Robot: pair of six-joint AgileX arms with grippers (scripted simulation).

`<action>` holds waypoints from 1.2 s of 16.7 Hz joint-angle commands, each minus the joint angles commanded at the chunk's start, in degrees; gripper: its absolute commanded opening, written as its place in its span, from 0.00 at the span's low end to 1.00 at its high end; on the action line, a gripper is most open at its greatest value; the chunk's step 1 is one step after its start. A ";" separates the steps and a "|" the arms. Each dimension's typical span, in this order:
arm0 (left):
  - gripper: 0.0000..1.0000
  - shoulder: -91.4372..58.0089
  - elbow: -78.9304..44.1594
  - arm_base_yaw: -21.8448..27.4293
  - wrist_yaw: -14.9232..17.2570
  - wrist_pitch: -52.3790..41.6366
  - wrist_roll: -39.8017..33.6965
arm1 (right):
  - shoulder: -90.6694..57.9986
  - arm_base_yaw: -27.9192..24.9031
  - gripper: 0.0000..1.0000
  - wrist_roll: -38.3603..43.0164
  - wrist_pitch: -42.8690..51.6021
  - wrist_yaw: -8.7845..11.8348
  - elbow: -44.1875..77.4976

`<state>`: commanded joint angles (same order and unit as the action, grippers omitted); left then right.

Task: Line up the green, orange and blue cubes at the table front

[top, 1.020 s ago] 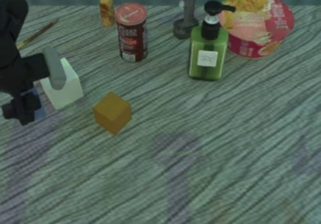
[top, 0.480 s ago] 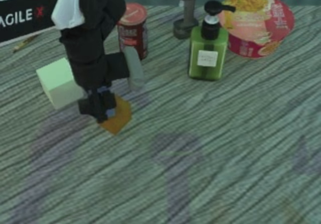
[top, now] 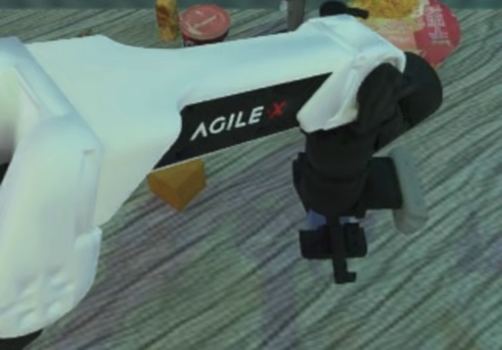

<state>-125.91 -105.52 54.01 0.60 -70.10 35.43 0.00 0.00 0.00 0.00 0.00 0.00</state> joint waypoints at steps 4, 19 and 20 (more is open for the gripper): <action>0.00 -0.74 -2.23 3.91 -0.19 -0.73 -2.95 | 0.00 0.00 1.00 0.00 0.00 0.00 0.00; 0.00 -5.09 6.69 4.06 -0.15 12.55 -3.05 | 0.00 0.00 1.00 0.00 0.00 0.00 0.00; 0.00 -5.09 6.69 4.06 -0.15 12.55 -3.05 | 0.00 0.00 1.00 0.00 0.00 0.00 0.00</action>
<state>-131.01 -98.84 58.07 0.45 -57.56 32.38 0.00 0.00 0.00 0.00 0.00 0.00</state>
